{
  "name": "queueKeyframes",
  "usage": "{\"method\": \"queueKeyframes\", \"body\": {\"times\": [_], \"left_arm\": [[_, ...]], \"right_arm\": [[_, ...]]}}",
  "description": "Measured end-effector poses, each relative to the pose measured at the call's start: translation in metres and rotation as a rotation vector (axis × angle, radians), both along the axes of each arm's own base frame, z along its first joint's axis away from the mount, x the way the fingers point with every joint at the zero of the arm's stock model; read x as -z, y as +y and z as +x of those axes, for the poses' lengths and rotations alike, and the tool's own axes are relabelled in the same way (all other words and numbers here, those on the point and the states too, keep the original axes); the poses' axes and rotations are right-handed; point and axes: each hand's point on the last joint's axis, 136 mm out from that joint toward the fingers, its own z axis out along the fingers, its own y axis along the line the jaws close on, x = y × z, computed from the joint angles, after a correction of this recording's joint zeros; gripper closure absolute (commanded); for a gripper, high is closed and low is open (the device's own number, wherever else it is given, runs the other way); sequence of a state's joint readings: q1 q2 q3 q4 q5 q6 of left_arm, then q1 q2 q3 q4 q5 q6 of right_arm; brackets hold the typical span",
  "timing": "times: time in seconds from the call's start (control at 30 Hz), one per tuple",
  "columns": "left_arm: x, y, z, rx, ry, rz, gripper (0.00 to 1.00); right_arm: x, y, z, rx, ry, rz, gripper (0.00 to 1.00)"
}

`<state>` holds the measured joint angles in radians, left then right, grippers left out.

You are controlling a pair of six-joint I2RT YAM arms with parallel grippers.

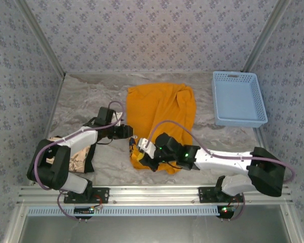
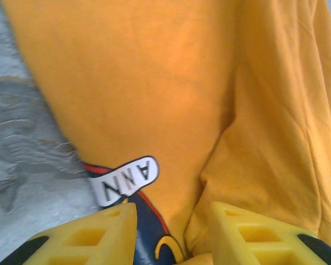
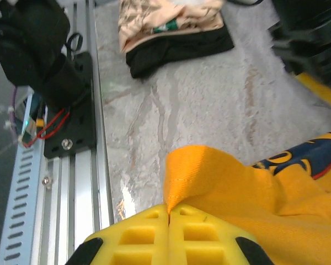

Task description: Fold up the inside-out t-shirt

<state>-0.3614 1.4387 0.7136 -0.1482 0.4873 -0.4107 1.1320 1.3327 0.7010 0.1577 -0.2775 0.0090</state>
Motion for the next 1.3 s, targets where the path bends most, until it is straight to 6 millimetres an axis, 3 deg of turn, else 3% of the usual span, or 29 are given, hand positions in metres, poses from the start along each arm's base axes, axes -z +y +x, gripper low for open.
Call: {"method": "queueKeyframes", "body": {"times": [0.07,0.13,0.23,0.37,0.47,0.6,0.67,0.77,0.83,0.93,1.07,1.17,1.3], "left_arm": [[0.002,0.009,0.002,-0.029,0.017,0.006,0.59],[0.005,0.018,0.005,-0.062,0.033,0.011,0.59],[0.008,0.030,0.007,-0.105,0.063,0.018,0.58],[0.007,0.028,0.003,-0.107,0.096,0.021,0.53],[0.004,0.014,-0.007,-0.057,0.112,0.033,0.51],[0.007,-0.007,-0.030,0.034,0.151,0.057,0.50],[0.009,-0.014,-0.041,0.067,0.165,0.078,0.50],[0.010,-0.020,-0.050,0.103,0.159,0.126,0.50],[0.004,-0.026,-0.050,0.136,0.117,0.156,0.50],[-0.019,-0.051,-0.050,0.255,-0.029,0.192,0.50],[-0.048,-0.095,-0.058,0.460,-0.259,0.163,0.49],[-0.058,-0.129,-0.079,0.661,-0.436,0.115,0.44],[-0.048,-0.163,-0.129,0.986,-0.594,0.096,0.43]], "right_arm": [[0.005,0.009,-0.004,-0.017,-0.011,-0.020,0.76],[0.007,0.017,-0.007,-0.041,-0.030,-0.032,0.66],[0.011,0.026,-0.011,-0.076,-0.045,-0.064,0.62],[0.009,0.017,0.000,-0.030,-0.079,-0.119,0.53],[-0.006,-0.011,0.031,0.105,-0.114,-0.144,0.45],[-0.031,-0.072,0.091,0.431,-0.110,-0.127,0.37],[-0.029,-0.110,0.121,0.626,-0.048,-0.131,0.37],[-0.002,-0.165,0.145,0.876,0.088,-0.179,0.37],[0.023,-0.193,0.142,0.987,0.188,-0.240,0.37],[0.055,-0.221,0.120,1.113,0.341,-0.335,0.37],[0.073,-0.245,0.092,1.251,0.530,-0.383,0.37],[0.075,-0.254,0.081,1.301,0.649,-0.350,0.39],[0.075,-0.261,0.074,1.312,0.809,-0.299,0.38]]}}
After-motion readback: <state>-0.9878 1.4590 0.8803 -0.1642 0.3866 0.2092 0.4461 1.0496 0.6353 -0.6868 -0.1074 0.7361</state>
